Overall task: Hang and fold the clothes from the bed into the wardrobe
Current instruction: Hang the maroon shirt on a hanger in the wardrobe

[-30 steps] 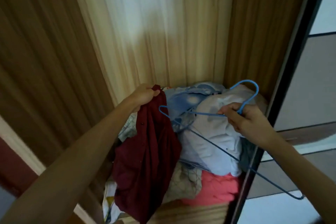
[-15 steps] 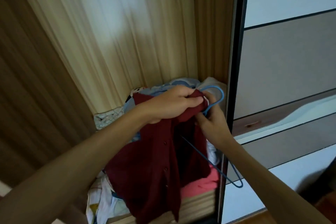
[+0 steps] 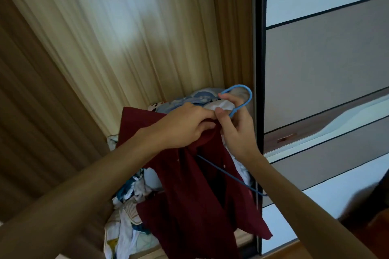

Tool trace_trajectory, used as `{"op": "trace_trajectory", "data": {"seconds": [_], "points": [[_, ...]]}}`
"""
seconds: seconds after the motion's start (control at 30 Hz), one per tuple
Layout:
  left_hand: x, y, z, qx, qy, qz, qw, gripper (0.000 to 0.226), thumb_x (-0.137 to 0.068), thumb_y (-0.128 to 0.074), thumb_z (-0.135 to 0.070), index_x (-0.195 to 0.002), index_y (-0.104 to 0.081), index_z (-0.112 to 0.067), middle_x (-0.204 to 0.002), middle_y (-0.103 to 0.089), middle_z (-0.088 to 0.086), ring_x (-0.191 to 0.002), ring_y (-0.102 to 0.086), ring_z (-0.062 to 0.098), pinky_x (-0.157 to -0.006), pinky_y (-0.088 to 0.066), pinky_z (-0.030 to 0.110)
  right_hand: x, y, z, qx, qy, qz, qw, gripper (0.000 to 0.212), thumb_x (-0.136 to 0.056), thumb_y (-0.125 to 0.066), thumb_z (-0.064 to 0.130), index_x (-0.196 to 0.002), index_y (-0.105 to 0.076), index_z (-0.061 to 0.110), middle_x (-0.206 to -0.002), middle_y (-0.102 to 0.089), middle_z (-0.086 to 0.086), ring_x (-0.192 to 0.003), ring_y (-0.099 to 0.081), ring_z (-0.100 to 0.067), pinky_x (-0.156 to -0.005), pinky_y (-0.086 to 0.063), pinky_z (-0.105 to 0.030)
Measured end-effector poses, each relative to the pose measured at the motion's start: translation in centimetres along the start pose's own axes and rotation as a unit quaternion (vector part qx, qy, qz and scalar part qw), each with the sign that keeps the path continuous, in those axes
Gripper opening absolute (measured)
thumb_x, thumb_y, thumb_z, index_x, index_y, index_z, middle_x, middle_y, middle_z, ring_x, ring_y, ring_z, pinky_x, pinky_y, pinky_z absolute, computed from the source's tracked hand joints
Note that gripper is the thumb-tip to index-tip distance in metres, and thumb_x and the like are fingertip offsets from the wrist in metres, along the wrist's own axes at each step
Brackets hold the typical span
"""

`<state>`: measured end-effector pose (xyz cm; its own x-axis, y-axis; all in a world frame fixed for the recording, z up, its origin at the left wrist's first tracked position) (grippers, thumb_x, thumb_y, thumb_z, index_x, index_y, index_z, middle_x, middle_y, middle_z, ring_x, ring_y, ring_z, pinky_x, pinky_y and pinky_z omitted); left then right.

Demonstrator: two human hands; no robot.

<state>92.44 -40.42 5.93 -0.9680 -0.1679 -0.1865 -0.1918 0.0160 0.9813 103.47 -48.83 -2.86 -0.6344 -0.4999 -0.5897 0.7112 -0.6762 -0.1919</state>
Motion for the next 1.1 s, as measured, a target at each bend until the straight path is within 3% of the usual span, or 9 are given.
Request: {"op": "trace_trajectory", "data": {"seconds": [0.13, 0.23, 0.3, 0.4, 0.47, 0.57, 0.67, 0.93, 1.1], "points": [[-0.5, -0.5, 1.1, 0.002, 0.022, -0.04, 0.999, 0.021, -0.098, -0.059, -0.026, -0.114, -0.072, -0.022, -0.104, -0.074, 0.0, -0.096, -0.065, 0.017, -0.078, -0.045, 0.024, 0.9, -0.2, -0.8, 0.084, 0.011, -0.026, 0.996, 0.032, -0.09, -0.059, 0.041, -0.118, -0.055, 0.026, -0.086, -0.064, -0.001, -0.077, -0.063, -0.016, -0.07, -0.053, -0.037], [-0.5, -0.1, 2.5, -0.026, 0.064, -0.088, 0.994, 0.02, -0.098, -0.057, -0.029, -0.11, -0.071, -0.022, -0.102, -0.076, 0.004, -0.098, -0.068, 0.028, -0.081, -0.052, 0.04, 3.4, 0.4, -1.8, 0.224, 0.138, -0.052, 0.963, 0.042, -0.082, -0.066, 0.016, -0.12, -0.05, 0.015, -0.112, -0.055, -0.003, -0.104, -0.056, -0.021, -0.09, -0.045, -0.029], [-0.5, 0.6, 3.3, -0.04, 0.074, -0.122, 0.989, 0.02, -0.098, -0.057, -0.028, -0.11, -0.072, -0.021, -0.102, -0.076, 0.005, -0.099, -0.067, 0.03, -0.08, -0.051, 0.037, 5.6, 0.9, -3.2, 0.276, 0.147, -0.027, 0.95, 0.04, -0.075, -0.065, 0.005, -0.11, -0.052, 0.018, -0.106, -0.052, -0.001, -0.097, -0.055, -0.018, -0.085, -0.043, -0.024], [-0.2, 1.8, 4.4, -0.045, 0.079, -0.163, 0.983, 0.021, -0.098, -0.055, -0.027, -0.109, -0.072, -0.02, -0.102, -0.076, 0.005, -0.097, -0.068, 0.03, -0.078, -0.048, 0.034, 8.2, 0.7, -5.6, 0.405, 0.007, 0.128, 0.905, 0.02, -0.081, -0.062, 0.017, -0.099, -0.058, 0.026, -0.094, -0.061, 0.005, -0.078, -0.059, -0.012, -0.067, -0.041, -0.022], [0.2, 2.6, 4.9, -0.029, 0.069, -0.182, 0.98, 0.023, -0.098, -0.054, -0.028, -0.109, -0.072, -0.021, -0.101, -0.076, 0.004, -0.096, -0.069, 0.027, -0.081, -0.051, 0.035, 9.4, 0.3, -7.9, 0.495, -0.114, 0.201, 0.837, 0.034, -0.087, -0.06, 0.031, -0.12, -0.056, 0.021, -0.111, -0.059, -0.001, -0.095, -0.061, -0.018, -0.073, -0.044, -0.026], [1.2, 4.0, 5.2, -0.011, 0.059, -0.222, 0.973, 0.022, -0.098, -0.058, -0.023, -0.111, -0.073, -0.016, -0.101, -0.077, 0.003, -0.093, -0.069, 0.019, -0.079, -0.044, 0.023, 9.6, 0.0, -10.4, 0.503, -0.222, 0.185, 0.814, 0.061, -0.086, -0.064, 0.048, -0.132, -0.044, 0.013, -0.122, -0.051, -0.008, -0.114, -0.054, -0.027, -0.089, -0.047, -0.036], [2.8, 5.3, 5.9, -0.004, 0.047, -0.249, 0.967, 0.02, -0.097, -0.06, -0.017, -0.11, -0.074, -0.012, -0.099, -0.077, 0.002, -0.089, -0.067, 0.013, -0.075, -0.036, 0.013, 8.8, -0.8, -11.9, 0.526, -0.232, 0.19, 0.796, 0.039, -0.093, -0.057, 0.045, -0.113, -0.058, 0.012, -0.112, -0.064, -0.008, -0.106, -0.062, -0.028, -0.081, -0.047, -0.035], [9.2, 6.7, 12.6, 0.001, 0.067, -0.22, 0.973, 0.016, -0.095, -0.063, -0.011, -0.105, -0.076, -0.011, -0.097, -0.078, 0.0, -0.09, -0.069, 0.016, -0.077, -0.045, 0.025, 3.9, 0.8, -11.7, 0.465, -0.199, 0.111, 0.856, 0.022, -0.095, -0.054, 0.013, -0.113, -0.061, 0.001, -0.102, -0.07, -0.026, -0.097, -0.066, -0.043, -0.078, -0.049, -0.041], [12.4, 5.7, 17.1, 0.042, 0.129, -0.213, 0.968, 0.015, -0.092, -0.068, -0.013, -0.104, -0.077, -0.015, -0.074, -0.053, -0.055, -0.081, -0.056, -0.027, -0.075, -0.035, -0.004, -0.9, 1.6, -6.9, 0.469, -0.127, 0.064, 0.871, 0.025, -0.098, -0.06, 0.022, -0.106, -0.068, 0.0, -0.101, -0.073, -0.02, -0.096, -0.067, -0.037, -0.075, -0.042, -0.03]]}}
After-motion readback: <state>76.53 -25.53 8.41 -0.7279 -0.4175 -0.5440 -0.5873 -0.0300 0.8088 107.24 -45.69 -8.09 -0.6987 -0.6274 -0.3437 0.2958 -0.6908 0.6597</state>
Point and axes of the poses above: each hand's wrist, its own x-axis away from the middle knuckle, its own y-axis out of the back of the hand, z = x × y, the point moved 1 cm from there along -x, towards the middle knuckle
